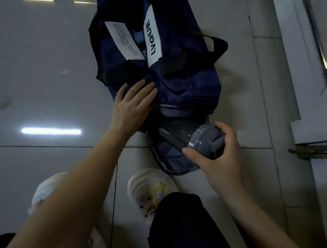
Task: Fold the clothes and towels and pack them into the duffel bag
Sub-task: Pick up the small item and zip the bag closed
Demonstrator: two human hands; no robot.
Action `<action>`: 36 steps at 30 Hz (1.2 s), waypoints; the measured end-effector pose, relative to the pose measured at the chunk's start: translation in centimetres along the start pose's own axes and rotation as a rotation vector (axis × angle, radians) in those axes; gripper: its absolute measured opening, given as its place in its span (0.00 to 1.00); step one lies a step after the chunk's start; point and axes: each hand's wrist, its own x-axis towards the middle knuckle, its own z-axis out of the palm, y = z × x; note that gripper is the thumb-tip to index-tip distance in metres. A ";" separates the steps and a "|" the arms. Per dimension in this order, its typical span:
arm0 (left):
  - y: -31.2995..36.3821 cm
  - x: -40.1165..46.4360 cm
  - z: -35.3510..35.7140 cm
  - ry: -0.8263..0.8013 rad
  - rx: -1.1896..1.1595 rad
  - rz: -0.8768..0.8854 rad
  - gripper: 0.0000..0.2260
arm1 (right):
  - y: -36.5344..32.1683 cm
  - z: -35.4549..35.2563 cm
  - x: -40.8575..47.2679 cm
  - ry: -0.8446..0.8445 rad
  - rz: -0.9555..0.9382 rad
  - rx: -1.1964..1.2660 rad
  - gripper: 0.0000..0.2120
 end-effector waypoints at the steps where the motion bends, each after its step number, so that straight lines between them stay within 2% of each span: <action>1: -0.5 0.2 0.0 -0.016 -0.008 0.026 0.13 | 0.0 0.2 0.0 -0.002 0.002 0.006 0.45; 5: -1.3 0.1 -0.7 -0.103 -0.043 0.098 0.09 | -0.1 0.7 -0.1 -0.010 -0.003 0.007 0.45; 10: 0.4 0.1 -4.0 -0.195 -0.217 0.049 0.08 | -0.4 2.5 -0.6 -0.002 -0.021 0.005 0.49; 14: 3.2 1.2 -7.0 -0.207 -0.310 0.074 0.11 | 0.1 4.9 -0.9 0.110 -0.045 -0.023 0.49; 18: 7.0 1.3 -7.8 -0.186 -0.363 0.140 0.09 | 2.1 5.3 -1.3 0.204 -0.121 -0.001 0.47; 22: 7.7 0.0 -7.3 -0.102 -0.322 0.086 0.14 | 4.0 3.9 0.1 0.085 -0.136 -0.020 0.49; 25: 8.3 -0.7 -6.6 -0.144 -0.159 0.072 0.26 | 4.7 3.0 0.7 0.006 -0.108 -0.130 0.51; 26: 8.6 -0.6 -6.5 -0.169 -0.101 0.064 0.27 | 4.9 2.7 0.7 -0.011 -0.112 -0.153 0.52; 31: 8.9 1.4 -4.8 -0.238 -0.160 0.063 0.21 | 5.3 2.4 0.0 -0.055 -0.086 -0.120 0.51; 36: 8.1 2.7 -4.0 -0.276 -0.198 0.043 0.24 | 5.2 2.6 0.0 -0.038 -0.077 -0.077 0.50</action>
